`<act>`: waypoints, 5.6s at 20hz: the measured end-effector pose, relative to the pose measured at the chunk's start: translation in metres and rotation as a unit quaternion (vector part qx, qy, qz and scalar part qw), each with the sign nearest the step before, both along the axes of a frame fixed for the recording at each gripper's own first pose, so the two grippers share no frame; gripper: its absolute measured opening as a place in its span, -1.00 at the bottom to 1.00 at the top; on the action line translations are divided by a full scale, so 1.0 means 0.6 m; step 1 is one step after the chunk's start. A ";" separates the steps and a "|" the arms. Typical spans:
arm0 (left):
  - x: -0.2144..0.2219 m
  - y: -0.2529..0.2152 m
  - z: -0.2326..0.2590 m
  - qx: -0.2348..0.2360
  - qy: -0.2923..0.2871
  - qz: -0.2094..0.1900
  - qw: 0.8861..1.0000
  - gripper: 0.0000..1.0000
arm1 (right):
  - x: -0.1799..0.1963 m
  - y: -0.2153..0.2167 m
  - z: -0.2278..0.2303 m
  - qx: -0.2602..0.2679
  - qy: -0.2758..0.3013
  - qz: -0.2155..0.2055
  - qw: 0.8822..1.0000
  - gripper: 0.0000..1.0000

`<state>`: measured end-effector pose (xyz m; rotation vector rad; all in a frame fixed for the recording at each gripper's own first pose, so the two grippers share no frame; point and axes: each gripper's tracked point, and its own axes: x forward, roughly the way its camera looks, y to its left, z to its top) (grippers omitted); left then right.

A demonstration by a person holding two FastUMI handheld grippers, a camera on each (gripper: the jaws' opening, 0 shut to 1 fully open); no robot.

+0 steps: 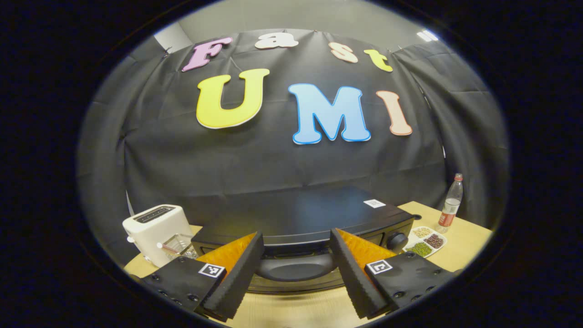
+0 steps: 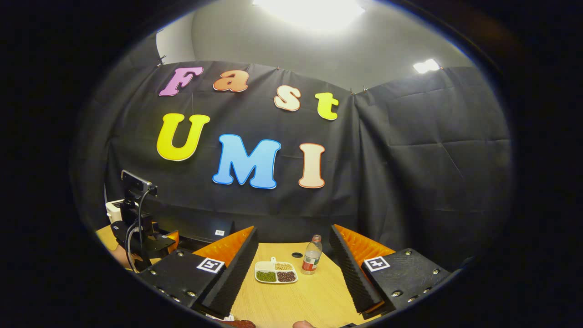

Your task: Open the electric oven with the left hand, put the food in, and close the electric oven.

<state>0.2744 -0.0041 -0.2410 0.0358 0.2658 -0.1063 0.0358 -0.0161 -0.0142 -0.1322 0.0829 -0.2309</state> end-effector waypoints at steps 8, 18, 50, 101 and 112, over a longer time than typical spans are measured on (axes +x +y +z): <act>-0.033 0.000 -0.012 -0.008 -0.002 0.007 1.000 1.00 | 0.001 0.005 0.001 -0.002 0.001 0.012 1.000 0.91; -0.139 -0.001 -0.045 0.009 0.021 0.009 1.000 1.00 | -0.001 0.018 -0.010 0.018 0.005 0.047 0.999 0.91; -0.441 0.045 0.101 0.020 0.000 0.088 0.996 0.94 | -0.072 0.055 -0.156 0.078 0.100 0.191 0.973 0.92; -0.481 0.176 0.317 0.033 -0.110 0.141 0.983 1.00 | -0.050 0.246 -0.341 0.486 0.366 0.233 0.758 -0.82; -0.417 0.271 0.296 0.031 -0.102 0.152 0.983 1.00 | 0.061 0.375 -0.331 0.505 0.334 0.242 0.758 -0.84</act>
